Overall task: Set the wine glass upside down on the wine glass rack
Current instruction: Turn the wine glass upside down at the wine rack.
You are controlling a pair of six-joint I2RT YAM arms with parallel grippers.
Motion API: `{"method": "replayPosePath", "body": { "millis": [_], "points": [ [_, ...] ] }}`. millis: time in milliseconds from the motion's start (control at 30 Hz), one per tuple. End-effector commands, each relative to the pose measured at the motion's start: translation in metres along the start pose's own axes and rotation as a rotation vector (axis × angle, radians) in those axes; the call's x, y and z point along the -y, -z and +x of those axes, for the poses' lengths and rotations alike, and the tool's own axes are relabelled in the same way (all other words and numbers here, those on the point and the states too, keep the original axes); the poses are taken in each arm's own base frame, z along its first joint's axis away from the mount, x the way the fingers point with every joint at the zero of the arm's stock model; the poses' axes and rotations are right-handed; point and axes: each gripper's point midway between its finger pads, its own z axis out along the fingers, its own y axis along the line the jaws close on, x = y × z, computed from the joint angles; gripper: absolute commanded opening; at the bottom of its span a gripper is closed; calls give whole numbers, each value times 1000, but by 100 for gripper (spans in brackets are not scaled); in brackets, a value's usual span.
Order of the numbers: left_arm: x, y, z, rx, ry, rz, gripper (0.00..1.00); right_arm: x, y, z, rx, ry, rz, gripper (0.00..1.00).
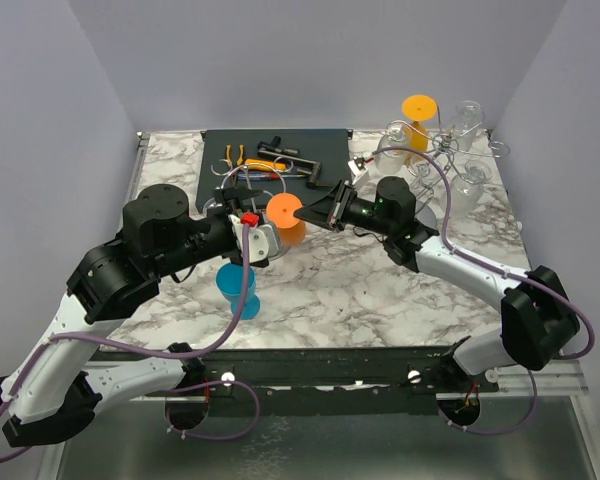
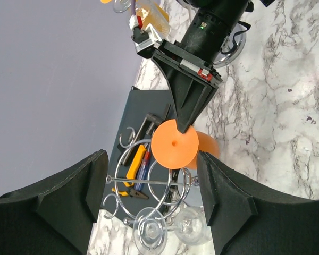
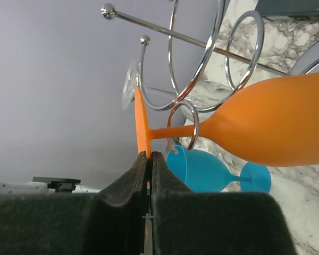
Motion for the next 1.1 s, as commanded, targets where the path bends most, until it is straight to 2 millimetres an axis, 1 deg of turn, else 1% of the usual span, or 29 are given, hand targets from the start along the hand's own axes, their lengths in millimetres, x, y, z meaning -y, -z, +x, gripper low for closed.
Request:
{"method": "replayPosePath", "body": {
  "millis": [0, 233, 400, 500, 600, 700, 767, 867, 1067],
  "points": [
    [5, 3, -2, 20, -2, 20, 73, 9, -6, -15, 58, 21, 47, 8],
    [6, 2, 0, 15, -3, 23, 73, 11, -13, -18, 64, -5, 54, 15],
    [13, -2, 6, 3, -7, 47, 73, 10, -15, -22, 72, -22, 56, 18],
    [19, -7, 14, -14, -6, 65, 73, 9, -16, -25, 79, -19, 68, 28],
    [27, -11, 21, -28, -16, 88, 73, 12, -16, -25, 77, -17, 89, 33],
    [37, -21, 33, -49, -42, 124, 74, 14, -17, -25, 76, -15, 96, 35],
    [40, -28, 40, -62, -47, 133, 74, 14, -18, -25, 75, -10, 98, 36],
    [40, -40, 48, -89, -55, 139, 74, 15, -17, -26, 72, -3, 116, 39],
    [42, -55, 58, -110, -61, 134, 73, 19, -12, -26, 78, 9, 157, 46]
  ]
}}
